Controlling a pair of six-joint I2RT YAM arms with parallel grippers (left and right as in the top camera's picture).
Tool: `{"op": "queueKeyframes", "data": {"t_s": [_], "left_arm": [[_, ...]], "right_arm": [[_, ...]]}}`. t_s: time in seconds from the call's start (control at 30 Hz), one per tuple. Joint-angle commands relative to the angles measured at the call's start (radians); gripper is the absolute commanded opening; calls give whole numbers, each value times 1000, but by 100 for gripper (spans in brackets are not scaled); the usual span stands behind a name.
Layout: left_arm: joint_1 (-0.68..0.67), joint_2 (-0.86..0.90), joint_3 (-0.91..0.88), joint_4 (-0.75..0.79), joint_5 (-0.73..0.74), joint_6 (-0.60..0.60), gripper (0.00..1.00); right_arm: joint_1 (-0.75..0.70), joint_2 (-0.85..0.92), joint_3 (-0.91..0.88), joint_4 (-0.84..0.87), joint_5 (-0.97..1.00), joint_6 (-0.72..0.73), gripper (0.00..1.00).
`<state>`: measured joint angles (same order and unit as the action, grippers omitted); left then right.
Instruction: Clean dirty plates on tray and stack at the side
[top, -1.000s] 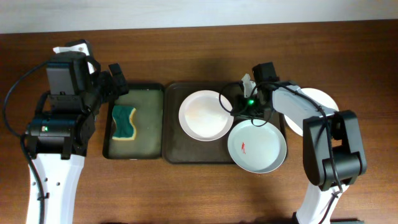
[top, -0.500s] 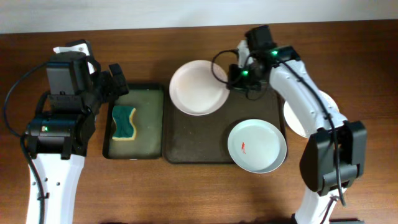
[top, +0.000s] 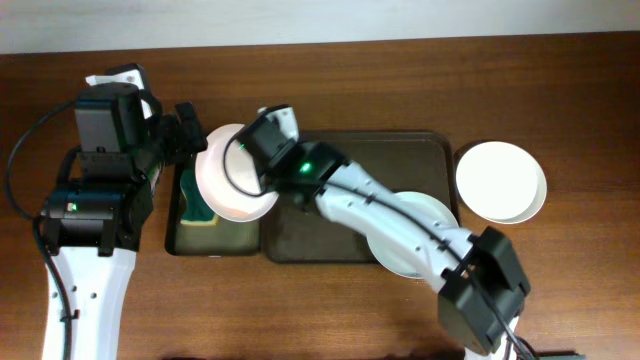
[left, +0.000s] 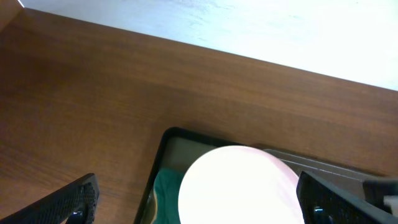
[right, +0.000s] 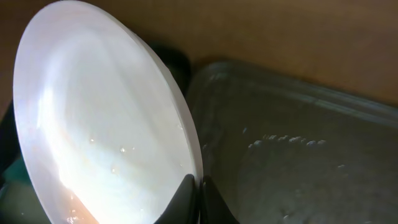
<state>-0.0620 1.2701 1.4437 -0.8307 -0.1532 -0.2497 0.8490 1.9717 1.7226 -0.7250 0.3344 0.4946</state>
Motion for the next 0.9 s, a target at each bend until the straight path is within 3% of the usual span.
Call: {"op": "queueKeyframes", "data": {"t_s": [0.0,0.13,0.2,0.3,0.6,0.87], "left_arm": [[6,-12,-1,-1,7,12,100],[6,-12,-1,-1,7,12,99],[6,-12,-1,-1,7,12,100],[6,-12,-1,-1,7,12,99],[6,-12,-1,-1,7,12,99],[6,-12,-1,-1,7,12,99]], "right_arm": [[55,-35,20,36,340,11,4],[101,-35,21,128,506,-113,4],[130,-35,21,226,640,-242,4],[139,-35,21,279,726,-263,4],[159,-35,21,357,724,-509,4],[167,-35,21,356,724,-517,4]]}}
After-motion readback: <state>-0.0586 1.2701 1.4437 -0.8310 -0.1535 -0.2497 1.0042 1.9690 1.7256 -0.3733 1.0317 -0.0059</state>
